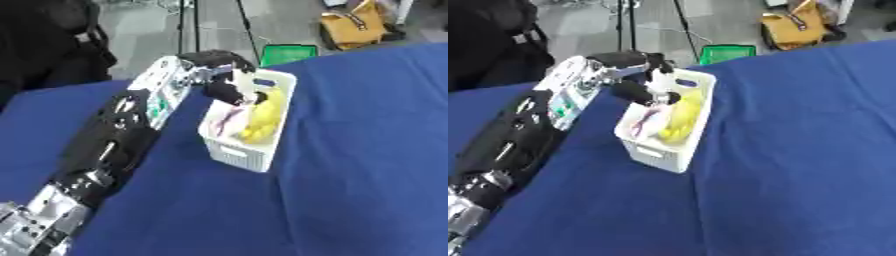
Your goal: Pick up objects on the table and place them in the box.
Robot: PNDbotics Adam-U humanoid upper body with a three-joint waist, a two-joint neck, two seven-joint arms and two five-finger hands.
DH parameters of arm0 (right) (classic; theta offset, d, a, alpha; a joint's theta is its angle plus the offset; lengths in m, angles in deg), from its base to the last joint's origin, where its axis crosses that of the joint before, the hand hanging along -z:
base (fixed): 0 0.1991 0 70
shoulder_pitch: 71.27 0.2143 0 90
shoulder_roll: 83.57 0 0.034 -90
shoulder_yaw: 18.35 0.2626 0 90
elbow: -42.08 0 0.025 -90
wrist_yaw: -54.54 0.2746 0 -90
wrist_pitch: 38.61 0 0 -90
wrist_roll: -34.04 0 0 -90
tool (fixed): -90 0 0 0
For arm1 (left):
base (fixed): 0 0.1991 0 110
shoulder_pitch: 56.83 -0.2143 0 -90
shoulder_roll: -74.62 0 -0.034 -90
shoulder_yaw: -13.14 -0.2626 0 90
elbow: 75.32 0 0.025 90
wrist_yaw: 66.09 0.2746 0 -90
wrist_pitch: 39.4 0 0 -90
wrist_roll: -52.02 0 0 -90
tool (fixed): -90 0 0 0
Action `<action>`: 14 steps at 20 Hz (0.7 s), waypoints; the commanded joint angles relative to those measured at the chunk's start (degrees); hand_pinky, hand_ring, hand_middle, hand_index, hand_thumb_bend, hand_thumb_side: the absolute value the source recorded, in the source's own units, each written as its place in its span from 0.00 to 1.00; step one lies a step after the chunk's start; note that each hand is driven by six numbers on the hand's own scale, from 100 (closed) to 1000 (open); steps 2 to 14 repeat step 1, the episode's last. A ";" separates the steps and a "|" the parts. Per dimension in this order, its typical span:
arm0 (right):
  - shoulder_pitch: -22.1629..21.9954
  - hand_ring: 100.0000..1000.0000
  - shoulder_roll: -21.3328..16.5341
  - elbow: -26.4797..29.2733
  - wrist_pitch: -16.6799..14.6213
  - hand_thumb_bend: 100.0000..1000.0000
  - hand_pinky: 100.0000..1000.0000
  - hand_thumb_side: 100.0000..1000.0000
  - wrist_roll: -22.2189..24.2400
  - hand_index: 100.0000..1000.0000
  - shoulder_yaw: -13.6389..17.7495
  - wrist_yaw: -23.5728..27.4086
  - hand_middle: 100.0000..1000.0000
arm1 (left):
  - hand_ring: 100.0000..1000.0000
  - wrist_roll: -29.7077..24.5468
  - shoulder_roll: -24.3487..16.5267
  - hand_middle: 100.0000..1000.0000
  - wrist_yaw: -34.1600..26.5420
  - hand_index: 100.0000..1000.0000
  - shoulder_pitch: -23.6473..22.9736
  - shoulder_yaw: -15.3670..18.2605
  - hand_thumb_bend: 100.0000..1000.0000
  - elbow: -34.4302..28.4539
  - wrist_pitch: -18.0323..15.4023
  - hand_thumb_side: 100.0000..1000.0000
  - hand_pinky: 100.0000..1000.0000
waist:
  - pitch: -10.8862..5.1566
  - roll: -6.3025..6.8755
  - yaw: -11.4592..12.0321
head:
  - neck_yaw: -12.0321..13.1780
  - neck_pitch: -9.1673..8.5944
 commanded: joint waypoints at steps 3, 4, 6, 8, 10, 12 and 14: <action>0.44 0.72 -1.02 0.93 -1.64 0.00 0.74 0.79 -1.49 0.70 0.45 0.09 0.59 | 0.76 3.86 -4.14 0.89 -0.83 0.98 0.67 0.82 0.02 -8.65 0.49 1.00 0.68 | -1.83 -0.82 0.60 | -0.80 0.42; 0.44 0.72 -1.02 0.93 -1.64 0.00 0.74 0.79 -1.49 0.70 0.45 0.09 0.59 | 0.76 3.86 -4.14 0.89 -0.83 0.98 0.67 0.82 0.02 -8.65 0.49 1.00 0.68 | -1.83 -0.82 0.60 | -0.80 0.42; 0.44 0.72 -1.02 0.93 -1.64 0.00 0.74 0.79 -1.49 0.70 0.45 0.09 0.59 | 0.76 3.86 -4.14 0.89 -0.83 0.98 0.67 0.82 0.02 -8.65 0.49 1.00 0.68 | -1.83 -0.82 0.60 | -0.80 0.42; 0.44 0.72 -1.02 0.93 -1.64 0.00 0.74 0.79 -1.49 0.70 0.45 0.09 0.59 | 0.76 3.86 -4.14 0.89 -0.83 0.98 0.67 0.82 0.02 -8.65 0.49 1.00 0.68 | -1.83 -0.82 0.60 | -0.80 0.42; 0.44 0.72 -1.02 0.93 -1.64 0.00 0.74 0.79 -1.49 0.70 0.45 0.09 0.59 | 0.76 3.86 -4.14 0.89 -0.83 0.98 0.67 0.82 0.02 -8.65 0.49 1.00 0.68 | -1.83 -0.82 0.60 | -0.80 0.42; 0.44 0.72 -1.02 0.93 -1.64 0.00 0.74 0.79 -1.49 0.70 0.45 0.09 0.59 | 0.76 3.86 -4.14 0.89 -0.83 0.98 0.67 0.82 0.02 -8.65 0.49 1.00 0.68 | -1.83 -0.82 0.60 | -0.80 0.42; 0.44 0.72 -1.02 0.93 -1.64 0.00 0.74 0.79 -1.49 0.70 0.45 0.09 0.59 | 0.76 3.86 -4.14 0.89 -0.83 0.98 0.67 0.82 0.02 -8.65 0.49 1.00 0.68 | -1.83 -0.82 0.60 | -0.80 0.42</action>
